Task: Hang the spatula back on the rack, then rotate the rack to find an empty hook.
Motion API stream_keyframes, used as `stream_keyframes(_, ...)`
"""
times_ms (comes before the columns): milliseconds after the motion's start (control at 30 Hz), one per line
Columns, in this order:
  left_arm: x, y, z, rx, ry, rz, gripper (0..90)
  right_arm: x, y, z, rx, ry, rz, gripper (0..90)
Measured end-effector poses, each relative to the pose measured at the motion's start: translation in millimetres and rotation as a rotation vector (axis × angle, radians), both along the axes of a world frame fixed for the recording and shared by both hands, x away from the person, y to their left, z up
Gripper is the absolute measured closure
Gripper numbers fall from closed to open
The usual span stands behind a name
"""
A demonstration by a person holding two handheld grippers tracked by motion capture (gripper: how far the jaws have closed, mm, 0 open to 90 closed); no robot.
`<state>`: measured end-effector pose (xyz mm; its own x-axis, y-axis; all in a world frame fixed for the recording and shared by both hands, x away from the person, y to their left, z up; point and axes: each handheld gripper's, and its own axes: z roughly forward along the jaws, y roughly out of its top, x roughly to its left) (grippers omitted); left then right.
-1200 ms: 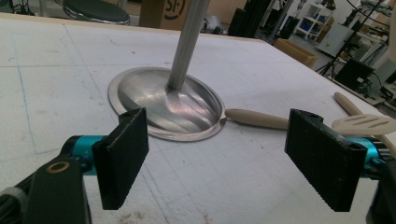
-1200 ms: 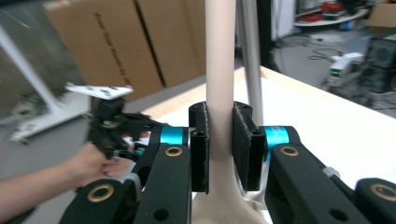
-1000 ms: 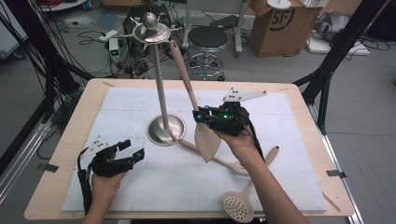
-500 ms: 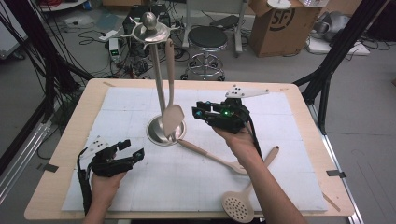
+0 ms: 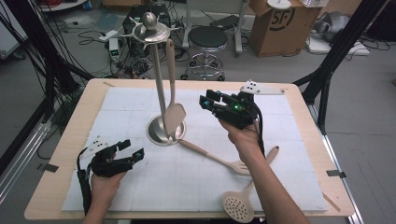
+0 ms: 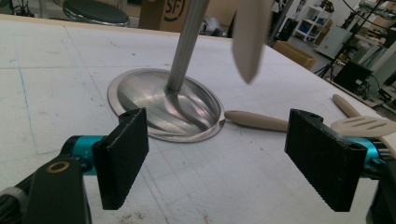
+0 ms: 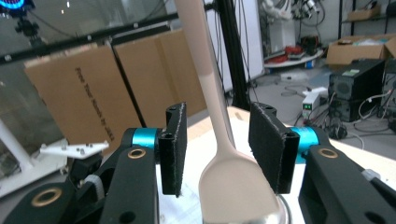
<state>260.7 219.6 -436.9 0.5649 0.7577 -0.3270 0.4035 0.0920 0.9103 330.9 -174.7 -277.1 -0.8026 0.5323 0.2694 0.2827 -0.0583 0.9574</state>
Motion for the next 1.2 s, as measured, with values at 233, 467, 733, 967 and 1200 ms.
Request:
stream_keyframes(233, 0.0, 0.0, 0.3, 0.002, -0.001, 0.0, 22.3, 3.2, -3.9, 17.5, 0.036, -0.022, -0.021, 55.3)
stream_keyframes(467, -0.3, 1.9, 0.1, -0.021, 0.001, 0.004, 22.3, 10.2, -7.9, 23.6, 0.112, -0.015, -0.054, 55.4)
stream_keyframes(733, 2.6, -0.4, -2.2, -0.012, 0.009, -0.004, 22.3, 20.0, -14.7, 23.8, 0.181, 0.001, -0.085, 55.3)
stream_keyframes(967, 3.3, 0.8, -3.4, -0.007, 0.018, 0.009, 22.3, 20.8, -18.3, 26.6, 0.171, -0.006, -0.099, 55.1)
stream_keyframes(1200, 3.7, 0.4, -3.5, -0.009, 0.02, 0.015, 22.3, 24.8, -11.2, 33.1, 0.189, -0.008, -0.098, 55.1)
